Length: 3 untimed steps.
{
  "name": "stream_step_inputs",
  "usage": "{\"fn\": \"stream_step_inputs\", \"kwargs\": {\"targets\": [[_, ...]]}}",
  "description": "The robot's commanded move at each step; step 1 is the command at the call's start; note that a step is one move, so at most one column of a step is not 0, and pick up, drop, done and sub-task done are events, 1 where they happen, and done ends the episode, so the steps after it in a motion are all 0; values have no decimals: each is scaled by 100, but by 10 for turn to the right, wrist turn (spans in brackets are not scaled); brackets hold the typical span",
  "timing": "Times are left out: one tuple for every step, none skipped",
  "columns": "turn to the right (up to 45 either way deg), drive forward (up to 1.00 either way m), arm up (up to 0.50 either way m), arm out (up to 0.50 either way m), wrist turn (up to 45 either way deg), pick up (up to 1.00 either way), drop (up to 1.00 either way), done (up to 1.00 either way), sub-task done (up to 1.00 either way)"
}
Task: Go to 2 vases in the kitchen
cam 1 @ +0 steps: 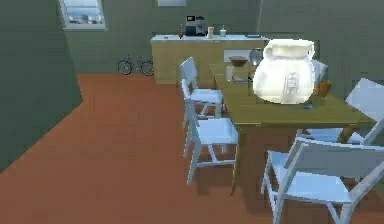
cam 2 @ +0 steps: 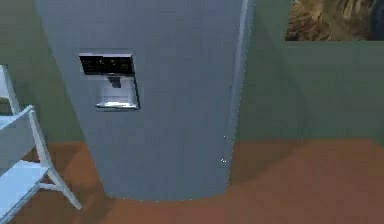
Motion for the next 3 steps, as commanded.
{"fn": "stream_step_inputs", "kwargs": {"targets": [[0,55,0,0,0,0,0,0,0],[330,0,0,0,0,0,0,0,0],[0,0,0,0,0,0,0,0,100]]}}
